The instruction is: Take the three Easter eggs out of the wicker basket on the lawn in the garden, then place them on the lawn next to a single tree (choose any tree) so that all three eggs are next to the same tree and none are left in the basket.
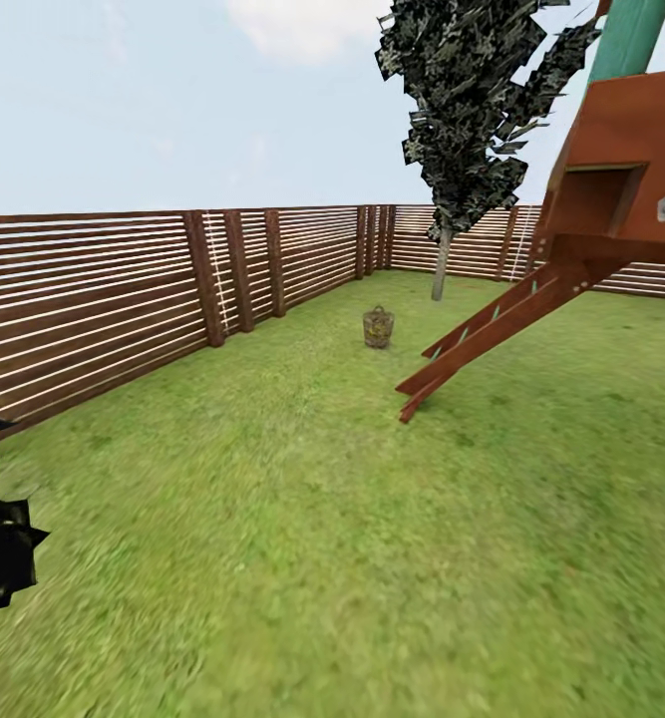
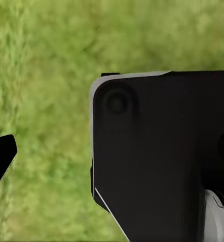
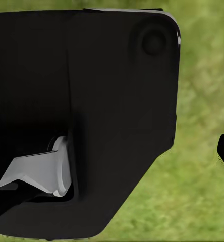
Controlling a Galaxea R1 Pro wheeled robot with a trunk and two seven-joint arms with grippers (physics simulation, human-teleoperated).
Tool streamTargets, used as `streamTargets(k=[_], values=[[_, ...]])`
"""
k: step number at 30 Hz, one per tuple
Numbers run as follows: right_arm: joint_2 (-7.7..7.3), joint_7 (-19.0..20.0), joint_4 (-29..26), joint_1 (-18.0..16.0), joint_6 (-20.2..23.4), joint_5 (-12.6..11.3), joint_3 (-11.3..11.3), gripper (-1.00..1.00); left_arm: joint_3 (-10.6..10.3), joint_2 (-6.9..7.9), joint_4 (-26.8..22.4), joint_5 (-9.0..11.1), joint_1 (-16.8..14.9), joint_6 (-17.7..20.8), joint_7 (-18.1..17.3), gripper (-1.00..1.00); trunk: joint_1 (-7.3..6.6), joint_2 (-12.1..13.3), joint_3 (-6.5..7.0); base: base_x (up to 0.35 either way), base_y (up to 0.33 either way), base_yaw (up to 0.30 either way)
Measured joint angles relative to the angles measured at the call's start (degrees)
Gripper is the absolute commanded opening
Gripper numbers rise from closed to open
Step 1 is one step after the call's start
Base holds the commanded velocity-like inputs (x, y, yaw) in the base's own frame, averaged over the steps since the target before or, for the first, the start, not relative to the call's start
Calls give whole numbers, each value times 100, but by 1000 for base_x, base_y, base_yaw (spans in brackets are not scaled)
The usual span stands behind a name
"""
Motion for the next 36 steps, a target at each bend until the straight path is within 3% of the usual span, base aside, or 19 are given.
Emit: streamTargets(k=[36], values=[[0, 0, 0, 0, 0, 0, -8, 100, 0, 3, -1, 0, -4, 1, 0, 100, 0, 0, 0, 297, -68, 1]])
